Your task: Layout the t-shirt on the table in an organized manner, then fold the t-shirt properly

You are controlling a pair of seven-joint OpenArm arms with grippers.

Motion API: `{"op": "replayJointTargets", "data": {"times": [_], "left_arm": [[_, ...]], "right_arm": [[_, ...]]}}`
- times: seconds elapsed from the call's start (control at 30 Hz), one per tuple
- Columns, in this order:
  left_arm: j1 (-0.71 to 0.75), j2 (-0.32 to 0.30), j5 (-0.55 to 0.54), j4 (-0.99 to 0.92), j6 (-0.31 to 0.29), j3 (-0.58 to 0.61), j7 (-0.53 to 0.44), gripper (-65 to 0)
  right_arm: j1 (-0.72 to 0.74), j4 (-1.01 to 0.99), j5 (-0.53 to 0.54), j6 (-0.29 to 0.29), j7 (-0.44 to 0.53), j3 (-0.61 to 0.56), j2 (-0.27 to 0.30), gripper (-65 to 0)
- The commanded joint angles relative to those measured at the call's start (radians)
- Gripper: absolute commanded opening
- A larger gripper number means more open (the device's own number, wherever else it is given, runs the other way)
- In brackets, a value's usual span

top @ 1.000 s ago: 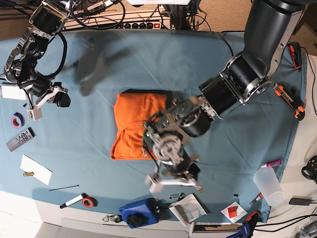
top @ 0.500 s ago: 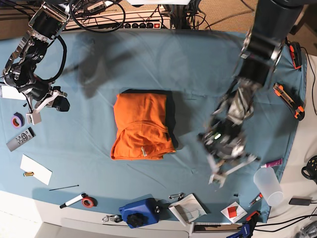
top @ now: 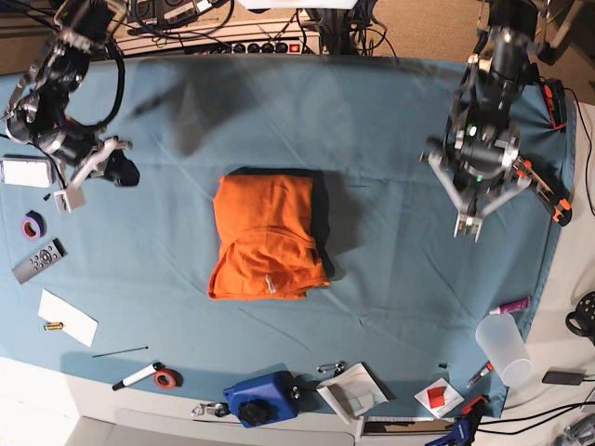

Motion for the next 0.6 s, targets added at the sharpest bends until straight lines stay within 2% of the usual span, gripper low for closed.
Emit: {"op": "replayJointTargets", "data": {"times": [0.0,0.1,0.23,0.33,0.43,0.57], "left_arm": [[0.014,-0.015,0.012,0.035,0.002,-0.008,-0.015,-65.0],[0.100,-0.021,0.011,0.060,0.002,-0.009,-0.015,-65.0],[0.215,-0.021,0.033,0.060,0.001,-0.009,-0.014,-65.0],[0.288,-0.031,0.059,0.060,0.003,-0.009,-0.014,-65.0],[0.354,-0.034,0.097,0.065,0.033,-0.009,-0.011,-65.0],[0.441,-0.034,0.117,0.090,0.034,-0.009,-0.008,-65.0]], "right_arm": [[-0.011,0.055,0.027,0.004,0.021,0.005,0.017,-65.0],[-0.089,0.158,0.023,0.004,0.021,0.006,0.011,-65.0],[-0.194,0.232,0.024,0.004,0.021,0.006,-0.034,-65.0],[-0.280,0.253,0.029,0.004,0.021,0.006,-0.069,-65.0],[-0.357,0.259,0.038,0.004,0.021,0.006,-0.097,-65.0],[-0.446,0.259,0.035,0.004,0.021,0.006,-0.108,-65.0]]}}
